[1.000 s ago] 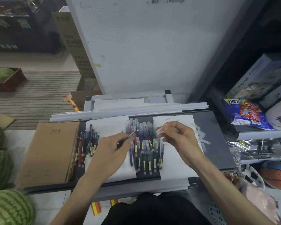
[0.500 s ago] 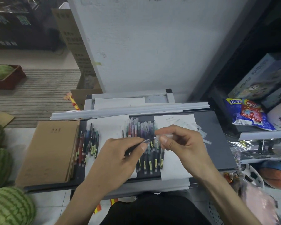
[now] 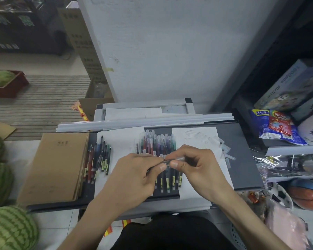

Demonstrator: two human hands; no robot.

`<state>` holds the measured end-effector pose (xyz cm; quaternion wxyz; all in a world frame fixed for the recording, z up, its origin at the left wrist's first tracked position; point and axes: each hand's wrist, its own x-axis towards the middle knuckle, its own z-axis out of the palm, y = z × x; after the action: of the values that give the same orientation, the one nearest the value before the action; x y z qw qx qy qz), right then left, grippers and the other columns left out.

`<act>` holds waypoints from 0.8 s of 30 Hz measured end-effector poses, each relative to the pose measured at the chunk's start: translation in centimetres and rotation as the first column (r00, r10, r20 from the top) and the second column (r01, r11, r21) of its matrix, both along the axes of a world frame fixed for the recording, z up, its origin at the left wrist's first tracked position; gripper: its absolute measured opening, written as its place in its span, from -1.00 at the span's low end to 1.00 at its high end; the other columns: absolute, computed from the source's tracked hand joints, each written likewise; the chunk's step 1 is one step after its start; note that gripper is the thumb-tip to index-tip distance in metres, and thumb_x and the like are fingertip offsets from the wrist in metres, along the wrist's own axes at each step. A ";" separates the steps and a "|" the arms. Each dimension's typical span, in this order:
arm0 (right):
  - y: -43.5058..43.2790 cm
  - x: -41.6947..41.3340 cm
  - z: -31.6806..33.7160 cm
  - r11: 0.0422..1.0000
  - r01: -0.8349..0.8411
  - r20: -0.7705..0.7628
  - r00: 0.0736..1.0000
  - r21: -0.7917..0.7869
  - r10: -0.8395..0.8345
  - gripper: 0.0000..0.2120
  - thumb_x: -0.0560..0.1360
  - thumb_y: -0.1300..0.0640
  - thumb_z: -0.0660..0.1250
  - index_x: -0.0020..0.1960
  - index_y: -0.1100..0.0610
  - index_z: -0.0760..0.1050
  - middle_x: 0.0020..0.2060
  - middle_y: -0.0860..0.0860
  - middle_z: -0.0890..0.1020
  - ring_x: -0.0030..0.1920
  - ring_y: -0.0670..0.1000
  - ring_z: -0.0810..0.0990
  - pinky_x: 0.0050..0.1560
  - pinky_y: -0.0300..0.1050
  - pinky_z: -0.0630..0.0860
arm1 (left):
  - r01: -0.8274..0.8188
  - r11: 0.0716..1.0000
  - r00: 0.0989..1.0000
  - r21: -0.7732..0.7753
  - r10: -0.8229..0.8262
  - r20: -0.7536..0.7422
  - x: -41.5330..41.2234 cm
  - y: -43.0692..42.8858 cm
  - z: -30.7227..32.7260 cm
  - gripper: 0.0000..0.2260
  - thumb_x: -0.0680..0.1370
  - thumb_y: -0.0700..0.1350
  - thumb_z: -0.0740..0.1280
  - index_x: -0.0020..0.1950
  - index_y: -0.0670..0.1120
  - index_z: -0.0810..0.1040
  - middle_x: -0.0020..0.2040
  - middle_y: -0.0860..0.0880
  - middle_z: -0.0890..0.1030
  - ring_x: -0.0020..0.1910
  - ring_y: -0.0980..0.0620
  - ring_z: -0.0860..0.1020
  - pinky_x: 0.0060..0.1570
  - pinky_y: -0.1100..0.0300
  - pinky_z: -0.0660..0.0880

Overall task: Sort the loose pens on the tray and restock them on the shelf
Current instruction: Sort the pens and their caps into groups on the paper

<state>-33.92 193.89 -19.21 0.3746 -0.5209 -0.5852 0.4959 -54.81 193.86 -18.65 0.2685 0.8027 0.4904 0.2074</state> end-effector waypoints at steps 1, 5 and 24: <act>-0.1 -0.2 -0.2 1.000 0.022 -0.006 1.000 -0.003 -0.022 -0.79 0.53 0.36 0.45 -0.05 0.07 0.74 -0.15 -0.04 0.73 -0.09 -0.03 0.70 -0.03 -0.16 0.59 | -0.010 1.000 1.000 0.016 0.010 -0.017 0.1 0.0 -0.2 -0.74 0.68 0.06 0.21 -0.05 0.03 0.63 -0.31 0.08 0.53 -0.31 0.03 0.48 -0.32 0.04 0.41; -0.4 -1.0 -0.7 0.994 0.104 -0.024 0.994 -0.028 -0.104 -0.77 0.52 0.40 0.43 -0.10 0.10 0.74 -0.21 -0.06 0.74 -0.13 -0.06 0.71 -0.08 -0.30 0.55 | -0.033 0.993 0.994 0.111 0.044 -0.099 0.5 0.1 -0.9 -0.73 0.67 0.06 0.17 -0.02 0.07 0.64 -0.27 0.12 0.58 -0.31 0.07 0.51 -0.33 0.03 0.47; 1.7 0.1 -3.7 0.949 0.009 -0.087 0.996 -0.314 -0.038 -0.96 0.53 0.21 0.51 -0.03 0.15 0.73 -0.26 -0.02 0.69 -0.27 -0.09 0.58 -0.19 -0.23 0.48 | -0.039 0.994 0.998 -0.106 0.034 -0.054 -0.4 0.8 -5.8 -0.73 0.71 0.20 0.14 0.12 0.16 0.60 -0.23 0.20 0.54 -0.24 0.16 0.52 -0.23 0.25 0.41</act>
<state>-33.84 195.55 -22.91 0.3194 -0.5572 -0.4752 0.6014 -55.24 194.68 -24.42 0.2943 0.7833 0.5223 0.1645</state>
